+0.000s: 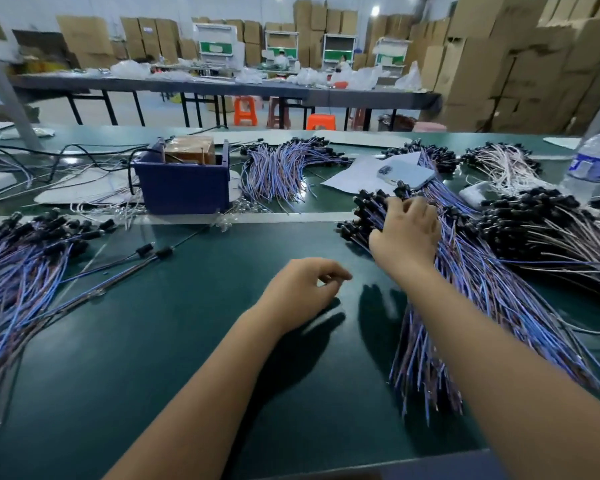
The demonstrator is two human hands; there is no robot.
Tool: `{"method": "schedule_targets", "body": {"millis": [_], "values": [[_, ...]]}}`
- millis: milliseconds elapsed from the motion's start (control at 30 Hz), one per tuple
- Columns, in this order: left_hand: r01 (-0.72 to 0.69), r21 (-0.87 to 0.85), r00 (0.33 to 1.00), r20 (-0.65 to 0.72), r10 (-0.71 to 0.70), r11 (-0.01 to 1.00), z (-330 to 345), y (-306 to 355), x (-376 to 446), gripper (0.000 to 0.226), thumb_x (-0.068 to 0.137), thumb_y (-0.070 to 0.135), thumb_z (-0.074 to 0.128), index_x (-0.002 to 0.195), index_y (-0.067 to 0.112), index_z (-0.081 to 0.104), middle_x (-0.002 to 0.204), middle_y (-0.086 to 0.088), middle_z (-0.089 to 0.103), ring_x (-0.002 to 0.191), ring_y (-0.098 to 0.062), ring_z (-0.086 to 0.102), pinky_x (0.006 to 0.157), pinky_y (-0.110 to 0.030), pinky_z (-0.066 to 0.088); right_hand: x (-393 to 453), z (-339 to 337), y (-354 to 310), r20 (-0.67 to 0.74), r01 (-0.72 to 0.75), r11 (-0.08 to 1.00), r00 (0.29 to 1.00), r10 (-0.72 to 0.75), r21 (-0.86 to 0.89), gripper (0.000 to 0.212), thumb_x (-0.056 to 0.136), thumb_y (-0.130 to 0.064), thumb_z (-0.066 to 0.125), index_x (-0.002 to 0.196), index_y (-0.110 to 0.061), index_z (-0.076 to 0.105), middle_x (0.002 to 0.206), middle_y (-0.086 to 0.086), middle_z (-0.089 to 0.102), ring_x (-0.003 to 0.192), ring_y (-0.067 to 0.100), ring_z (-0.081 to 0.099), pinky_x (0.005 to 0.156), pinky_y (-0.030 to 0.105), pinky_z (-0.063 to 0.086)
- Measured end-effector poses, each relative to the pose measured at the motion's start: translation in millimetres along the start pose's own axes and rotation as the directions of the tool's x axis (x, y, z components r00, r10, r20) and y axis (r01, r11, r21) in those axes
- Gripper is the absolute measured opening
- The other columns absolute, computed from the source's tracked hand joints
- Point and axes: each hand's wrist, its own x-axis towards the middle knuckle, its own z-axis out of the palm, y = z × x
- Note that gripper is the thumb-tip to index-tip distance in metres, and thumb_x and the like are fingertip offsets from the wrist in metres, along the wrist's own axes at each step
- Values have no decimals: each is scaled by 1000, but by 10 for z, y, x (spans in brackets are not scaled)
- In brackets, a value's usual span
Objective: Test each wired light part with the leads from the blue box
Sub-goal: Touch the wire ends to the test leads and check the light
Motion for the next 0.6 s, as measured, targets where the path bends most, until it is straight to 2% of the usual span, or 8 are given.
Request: {"method": "schedule_targets", "body": {"millis": [100,167,233,300,400,467,533,600], "values": [[136,30,978,-166,-129,990,-398,-259,-94,21,90,15,59,99,28,74,92,12,71,76,0,61,82,-26,51,-144,189,-540,9,165,984,986,-166,61,43,85,-22,57,125,-16,44,128,12,35,119,32,31,101,41,24],[250,144,934,-296,-200,957,-694,-435,-189,22,91,18,56,102,26,73,102,7,68,87,-10,63,84,-29,50,-270,332,-905,50,245,963,966,-252,116,45,86,-25,57,128,-17,45,128,10,35,119,31,31,99,39,25],[429,293,844,-468,-263,854,-997,-609,-312,26,90,21,51,107,25,70,112,0,64,98,-24,60,79,-31,46,-408,479,-1248,95,296,939,944,-316,177,45,86,-27,57,128,-17,47,127,9,36,119,30,33,97,39,27],[590,323,735,-594,-327,740,-1276,-749,-437,28,89,18,48,111,20,66,114,-8,58,98,-32,57,74,-33,40,-537,610,-1575,167,339,912,910,-380,231,47,88,-30,56,131,-15,46,129,11,37,119,31,34,96,39,29],[739,310,630,-633,-450,599,-1534,-909,-577,33,90,12,47,121,13,59,123,-15,48,100,-38,55,73,-37,38,-692,758,-1974,277,326,864,852,-444,383,48,90,-33,54,135,-20,45,133,11,40,121,31,36,100,40,30],[781,350,607,-619,-498,517,-1572,-991,-637,35,91,14,46,125,11,56,126,-17,46,105,-39,55,74,-39,37,-770,852,-2113,319,292,846,831,-455,446,45,92,-34,53,134,-22,48,132,10,45,122,31,40,101,40,31],[796,408,602,-610,-515,447,-1567,-1035,-640,37,93,20,44,128,12,52,128,-17,46,109,-39,54,75,-39,36,-819,943,-2139,327,318,854,823,-464,411,39,93,-35,50,130,-22,52,129,8,49,121,29,41,100,40,31],[803,428,596,-600,-535,415,-1584,-1056,-557,39,96,24,38,133,14,46,135,-16,43,116,-39,52,78,-41,36,-815,981,-2100,316,310,849,829,-461,427,34,93,-33,50,125,-22,57,124,5,52,118,27,41,98,39,31]]}}
